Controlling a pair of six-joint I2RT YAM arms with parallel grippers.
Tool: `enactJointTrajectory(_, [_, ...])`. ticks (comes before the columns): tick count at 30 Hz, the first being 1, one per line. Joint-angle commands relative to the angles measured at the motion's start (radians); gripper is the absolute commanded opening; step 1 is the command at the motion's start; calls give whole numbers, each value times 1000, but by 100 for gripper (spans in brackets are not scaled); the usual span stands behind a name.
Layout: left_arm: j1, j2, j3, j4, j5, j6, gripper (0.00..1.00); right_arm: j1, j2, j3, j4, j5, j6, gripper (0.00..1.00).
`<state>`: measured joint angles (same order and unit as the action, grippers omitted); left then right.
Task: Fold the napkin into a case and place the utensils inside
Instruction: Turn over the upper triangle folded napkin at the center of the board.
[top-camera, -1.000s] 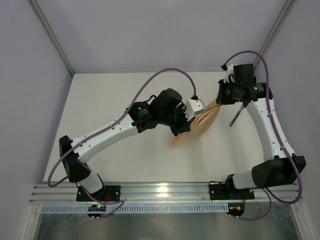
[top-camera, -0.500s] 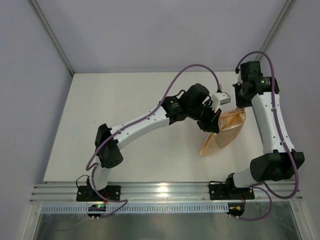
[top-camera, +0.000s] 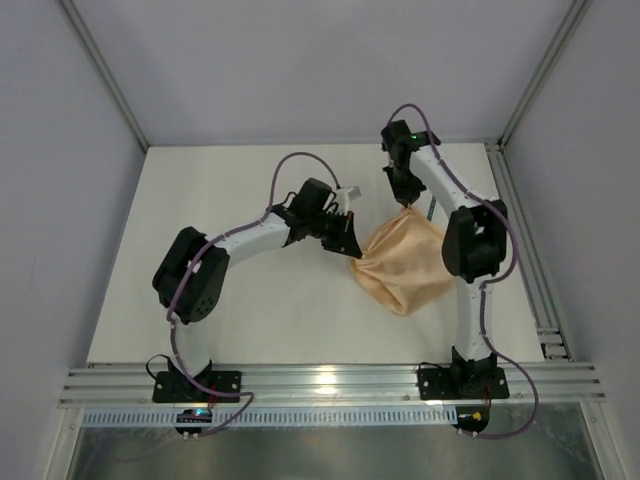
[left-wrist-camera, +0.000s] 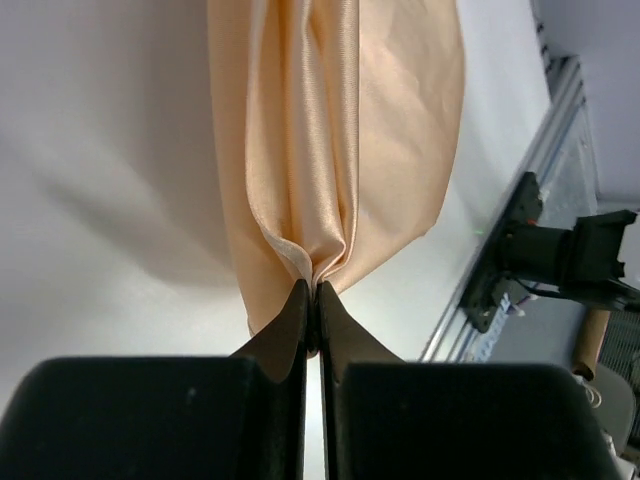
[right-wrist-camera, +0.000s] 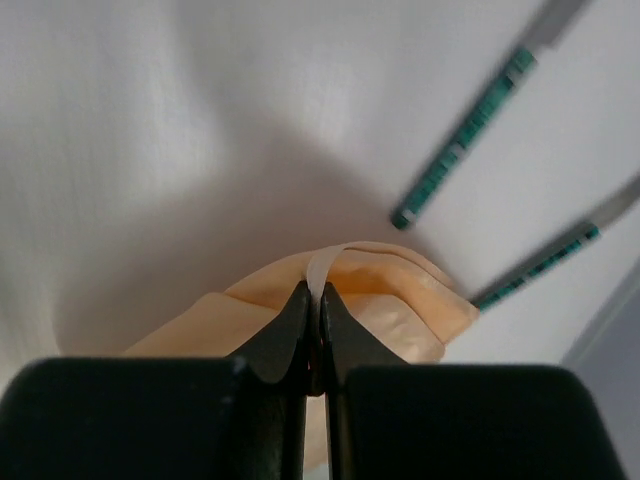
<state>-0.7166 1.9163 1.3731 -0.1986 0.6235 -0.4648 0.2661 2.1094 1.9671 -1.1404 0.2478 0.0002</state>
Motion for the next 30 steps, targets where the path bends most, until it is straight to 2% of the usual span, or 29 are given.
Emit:
enactJointTrajectory(1, [81,-138,-144,166,53,-11,0,112,178,241,33,-16,70,4])
enactJointTrajectory(4, [184,-174,-262,188,70,2,0,151,256,340,71,-30,121,4])
enactJointTrajectory(8, [321,-186,-373,218,122,-12,0,209,268,285,250,-105,197,4])
enactJointTrajectory(13, [462,-189,-428,196,111,9,0,277,328,291,364,-165,282,4])
enactJointTrajectory(19, [493,-194,-466,91,65,55,0,324,310,234,488,-186,379,4])
enactJointTrajectory(25, [583,-201,-491,22,33,49,0,360,316,222,560,-191,422,4])
enactJointTrajectory(28, [609,-210,-499,-15,16,66,0,366,330,217,600,-223,451,10])
enactJointTrajectory(30, [614,-215,-511,-28,13,75,0,375,330,216,620,-232,452,23])
